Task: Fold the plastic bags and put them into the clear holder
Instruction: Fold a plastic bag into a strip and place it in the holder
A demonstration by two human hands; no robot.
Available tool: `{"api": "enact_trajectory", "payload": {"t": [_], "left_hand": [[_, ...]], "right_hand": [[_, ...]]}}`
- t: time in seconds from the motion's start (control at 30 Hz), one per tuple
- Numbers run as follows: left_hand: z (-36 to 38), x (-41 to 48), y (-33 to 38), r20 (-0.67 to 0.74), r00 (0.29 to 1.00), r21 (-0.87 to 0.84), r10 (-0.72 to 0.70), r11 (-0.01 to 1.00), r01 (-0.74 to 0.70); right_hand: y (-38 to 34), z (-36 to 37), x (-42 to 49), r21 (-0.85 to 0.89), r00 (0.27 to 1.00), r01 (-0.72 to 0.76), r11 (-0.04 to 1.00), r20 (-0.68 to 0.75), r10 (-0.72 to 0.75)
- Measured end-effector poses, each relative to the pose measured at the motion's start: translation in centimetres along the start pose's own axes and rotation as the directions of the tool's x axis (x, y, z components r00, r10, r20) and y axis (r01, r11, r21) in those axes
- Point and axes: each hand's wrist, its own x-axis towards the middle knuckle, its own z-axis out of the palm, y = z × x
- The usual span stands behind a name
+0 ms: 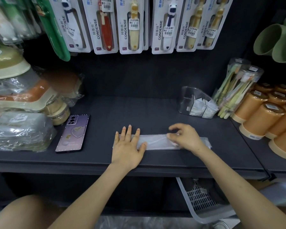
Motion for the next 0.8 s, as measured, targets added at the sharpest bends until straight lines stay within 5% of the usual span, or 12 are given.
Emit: {"api": "enact_trajectory", "payload": {"t": [0.03,0.1,0.17,0.3,0.6,0.7,0.8], "left_hand": [[0.0,-0.1,0.0,-0.001,1.000,-0.004,-0.001,1.000,0.001],[0.0,-0.1,0.0,-0.001,1.000,-0.006,0.000,1.000,0.000],[0.0,0.0,0.1,0.001,1.000,-0.008,0.000,1.000,0.000],[0.0,0.0,0.0,0.006,1.000,0.005,-0.008,1.000,0.008],[0.2,0.1,0.0,-0.003,1.000,0.003,-0.008,1.000,0.008],[0.4,0.1,-0.1,-0.015,1.000,0.010,-0.010,1.000,0.010],[0.3,0.1,0.0,-0.011,1.000,-0.003,-0.015,1.000,0.015]], "right_hand": [[-0.1,0.1,-0.3,-0.089,0.986,0.077,0.993,-0.140,-0.089],[-0.5,0.9,-0.9,-0.409,0.834,0.275,0.870,-0.349,-0.428],[-1.1,2.8,-1.6,-0.586,0.769,0.392,0.709,-0.215,-0.602],[-1.8,6.0,-2.7,-0.573,0.902,0.424,0.701,0.204,-0.379],[5.4,-0.8,-4.0,-0.657,0.992,0.087,0.749,0.129,-0.002],[3.3,0.3,-3.7,-0.655,0.994,0.104,0.748,0.052,-0.093],[0.2,3.9,-3.7,-0.591,0.953,0.290,0.753,0.110,-0.281]]}}
